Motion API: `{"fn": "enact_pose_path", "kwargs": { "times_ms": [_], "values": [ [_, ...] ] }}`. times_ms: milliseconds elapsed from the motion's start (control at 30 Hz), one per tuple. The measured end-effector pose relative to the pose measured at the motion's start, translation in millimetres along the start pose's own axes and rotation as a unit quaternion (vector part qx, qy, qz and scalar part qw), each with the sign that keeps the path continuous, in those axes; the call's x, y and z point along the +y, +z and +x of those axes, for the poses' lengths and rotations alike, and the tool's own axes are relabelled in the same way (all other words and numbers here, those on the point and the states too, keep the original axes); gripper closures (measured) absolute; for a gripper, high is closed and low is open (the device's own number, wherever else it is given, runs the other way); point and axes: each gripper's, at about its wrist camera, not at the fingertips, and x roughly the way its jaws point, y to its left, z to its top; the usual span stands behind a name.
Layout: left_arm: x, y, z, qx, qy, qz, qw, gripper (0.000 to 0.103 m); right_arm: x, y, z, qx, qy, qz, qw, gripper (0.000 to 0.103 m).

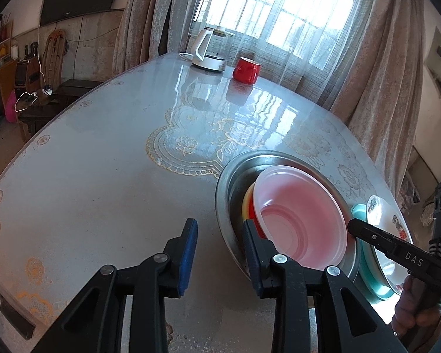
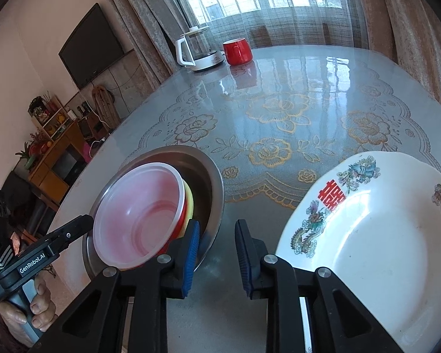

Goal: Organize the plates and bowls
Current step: 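Open both grippers and grip the steel bowl rim, then lift the nested steel bowl with both grippers toward the plate stack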

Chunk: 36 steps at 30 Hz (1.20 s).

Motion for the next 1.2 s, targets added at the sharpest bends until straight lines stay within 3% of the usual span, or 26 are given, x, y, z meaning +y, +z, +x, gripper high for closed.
{"fn": "enact_pose_path", "kwargs": {
  "times_ms": [267, 1200],
  "values": [
    [-4, 4, 12, 0.016, -0.013, -0.001, 0.9998, 0.085, 6, 2, 12, 0.014, -0.006, -0.013, 1.0, 0.081],
    [0, -10, -3, 0.012, -0.032, -0.004, 0.9994, 0.085, 11, -9, 10, 0.034, 0.015, -0.012, 0.999, 0.082]
  ]
}}
